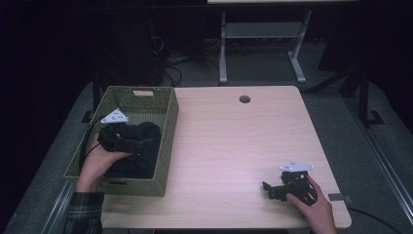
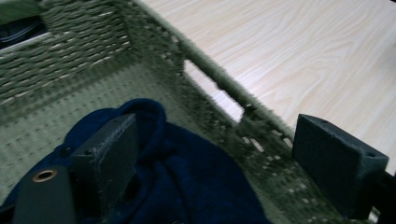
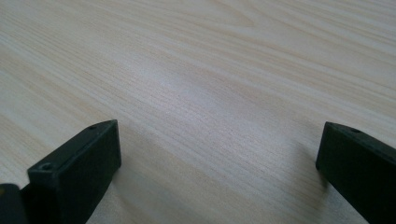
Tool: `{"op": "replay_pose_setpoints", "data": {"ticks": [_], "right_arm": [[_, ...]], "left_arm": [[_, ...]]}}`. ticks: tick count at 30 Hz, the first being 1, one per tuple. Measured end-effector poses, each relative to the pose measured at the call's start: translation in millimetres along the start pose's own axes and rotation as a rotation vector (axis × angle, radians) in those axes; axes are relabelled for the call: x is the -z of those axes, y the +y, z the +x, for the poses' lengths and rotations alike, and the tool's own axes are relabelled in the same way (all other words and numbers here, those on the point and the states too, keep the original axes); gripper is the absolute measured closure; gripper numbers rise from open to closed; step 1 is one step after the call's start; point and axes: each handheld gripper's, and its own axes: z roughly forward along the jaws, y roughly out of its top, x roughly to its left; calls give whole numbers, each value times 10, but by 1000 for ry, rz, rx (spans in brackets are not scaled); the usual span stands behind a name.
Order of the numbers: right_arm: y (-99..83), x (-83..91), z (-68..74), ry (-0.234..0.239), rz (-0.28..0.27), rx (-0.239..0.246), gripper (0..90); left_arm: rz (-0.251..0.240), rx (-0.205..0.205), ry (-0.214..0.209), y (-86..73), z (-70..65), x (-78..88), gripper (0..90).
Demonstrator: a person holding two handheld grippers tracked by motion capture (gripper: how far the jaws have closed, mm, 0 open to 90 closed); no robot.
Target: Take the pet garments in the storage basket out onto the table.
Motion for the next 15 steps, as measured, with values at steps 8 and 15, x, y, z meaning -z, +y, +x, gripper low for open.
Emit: {"op": "replay_pose_setpoints", "data": {"ticks": [8,15], "right_arm": [[0,0,0,0,0,-1,0],[0,0,1,0,0,-1,0]], "left_arm": [[21,-4,38,-95,129,-41,144],[73,-11,54,-181,214,-137,144]]}}
